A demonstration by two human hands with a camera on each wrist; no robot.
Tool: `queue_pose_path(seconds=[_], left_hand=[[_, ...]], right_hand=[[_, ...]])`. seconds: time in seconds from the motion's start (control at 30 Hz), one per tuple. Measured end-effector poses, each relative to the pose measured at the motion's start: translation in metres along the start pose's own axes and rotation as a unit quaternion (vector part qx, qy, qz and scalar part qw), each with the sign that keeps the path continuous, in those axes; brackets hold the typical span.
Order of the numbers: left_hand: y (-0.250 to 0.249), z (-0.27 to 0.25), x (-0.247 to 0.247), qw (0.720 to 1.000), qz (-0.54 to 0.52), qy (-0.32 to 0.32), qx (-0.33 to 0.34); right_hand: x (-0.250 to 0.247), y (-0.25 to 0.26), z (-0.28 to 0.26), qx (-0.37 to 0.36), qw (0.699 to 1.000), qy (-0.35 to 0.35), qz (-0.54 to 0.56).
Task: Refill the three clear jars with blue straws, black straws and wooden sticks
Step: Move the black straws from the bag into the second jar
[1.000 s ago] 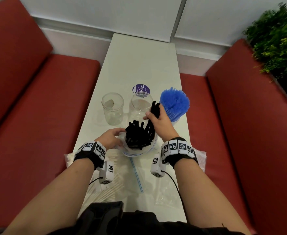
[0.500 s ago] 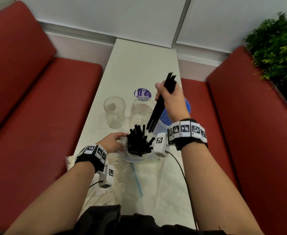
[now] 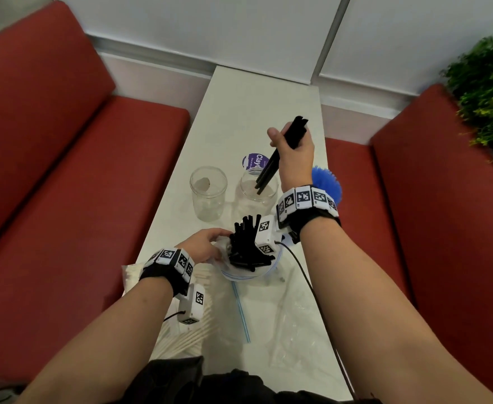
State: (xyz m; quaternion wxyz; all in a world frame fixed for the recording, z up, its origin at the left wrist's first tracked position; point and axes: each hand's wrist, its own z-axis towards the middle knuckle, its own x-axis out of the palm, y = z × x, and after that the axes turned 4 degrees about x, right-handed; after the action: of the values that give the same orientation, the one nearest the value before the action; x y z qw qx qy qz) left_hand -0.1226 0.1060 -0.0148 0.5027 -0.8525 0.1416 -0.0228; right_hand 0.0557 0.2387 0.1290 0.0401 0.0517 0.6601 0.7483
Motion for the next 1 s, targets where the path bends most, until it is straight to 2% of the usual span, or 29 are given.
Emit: queue_pose_path(seconds=[0.37, 0.63, 0.8, 1.0], left_hand=[[0.006, 0.005, -0.002, 1.000, 0.006, -0.001, -0.013], [0.008, 0.004, -0.003, 1.000, 0.014, -0.004, -0.011], [0.009, 0.004, -0.003, 1.000, 0.010, -0.009, -0.011], [0.009, 0.004, -0.003, 1.000, 0.024, -0.006, -0.007]], right_hand=[[-0.006, -0.063, -0.011, 0.096, 0.993, 0.050, -0.050], [-0.010, -0.061, -0.018, 0.089, 0.990, 0.088, -0.059], [-0.018, -0.064, -0.024, 0.068, 0.980, 0.124, -0.142], [-0.043, -0.051, -0.052, 0.019, 0.992, 0.069, -0.100]])
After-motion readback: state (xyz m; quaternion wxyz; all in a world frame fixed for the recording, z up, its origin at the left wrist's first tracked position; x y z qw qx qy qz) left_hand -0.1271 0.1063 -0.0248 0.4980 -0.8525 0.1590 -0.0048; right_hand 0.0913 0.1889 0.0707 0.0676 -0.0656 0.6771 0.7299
